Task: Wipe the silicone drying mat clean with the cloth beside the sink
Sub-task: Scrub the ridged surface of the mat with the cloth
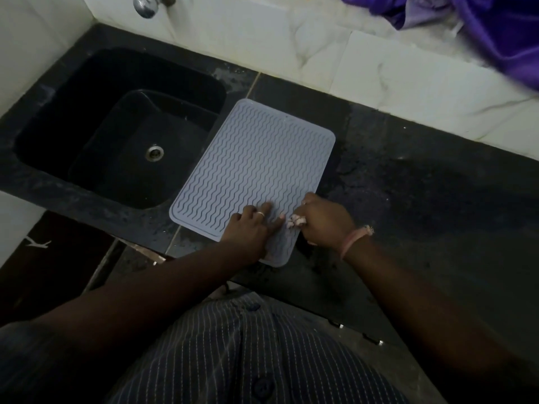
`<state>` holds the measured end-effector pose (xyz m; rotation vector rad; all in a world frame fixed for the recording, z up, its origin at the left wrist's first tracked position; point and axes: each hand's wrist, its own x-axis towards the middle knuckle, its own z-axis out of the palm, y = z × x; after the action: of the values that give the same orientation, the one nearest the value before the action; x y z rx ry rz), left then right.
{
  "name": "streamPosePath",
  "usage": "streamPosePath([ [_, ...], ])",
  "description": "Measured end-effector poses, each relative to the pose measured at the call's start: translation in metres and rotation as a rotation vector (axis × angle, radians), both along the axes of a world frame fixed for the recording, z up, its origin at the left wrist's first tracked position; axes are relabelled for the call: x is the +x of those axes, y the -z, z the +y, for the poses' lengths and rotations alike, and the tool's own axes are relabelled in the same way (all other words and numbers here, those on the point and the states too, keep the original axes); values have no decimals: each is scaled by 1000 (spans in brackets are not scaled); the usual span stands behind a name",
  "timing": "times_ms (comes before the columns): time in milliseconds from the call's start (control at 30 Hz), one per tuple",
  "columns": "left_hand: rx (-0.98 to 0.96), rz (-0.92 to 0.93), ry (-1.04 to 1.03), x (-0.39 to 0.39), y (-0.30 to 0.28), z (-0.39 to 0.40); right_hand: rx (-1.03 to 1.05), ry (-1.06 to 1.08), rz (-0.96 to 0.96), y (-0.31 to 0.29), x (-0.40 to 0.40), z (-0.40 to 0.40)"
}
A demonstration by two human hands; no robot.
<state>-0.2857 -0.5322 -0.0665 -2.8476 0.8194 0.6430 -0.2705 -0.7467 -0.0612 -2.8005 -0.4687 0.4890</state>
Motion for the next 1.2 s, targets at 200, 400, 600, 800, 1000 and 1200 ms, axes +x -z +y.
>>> streamPosePath([
  [200,22,25,-16,4,-3,-5,-17,117,-94,3,-1,6],
  [400,58,56,-59,13,-16,-19,-21,-86,-38,-6,-51,27],
  [600,143,60,-53,18,-12,-23,7,68,-55,0,-17,0],
  [800,151,103,-51,23,-13,-25,-99,259,-93,-4,48,-21],
  [1000,35,80,-107,38,-22,-43,1,277,16,-9,18,7],
  [1200,16,87,-82,65,-12,-51,-6,131,-6,-1,-14,17],
])
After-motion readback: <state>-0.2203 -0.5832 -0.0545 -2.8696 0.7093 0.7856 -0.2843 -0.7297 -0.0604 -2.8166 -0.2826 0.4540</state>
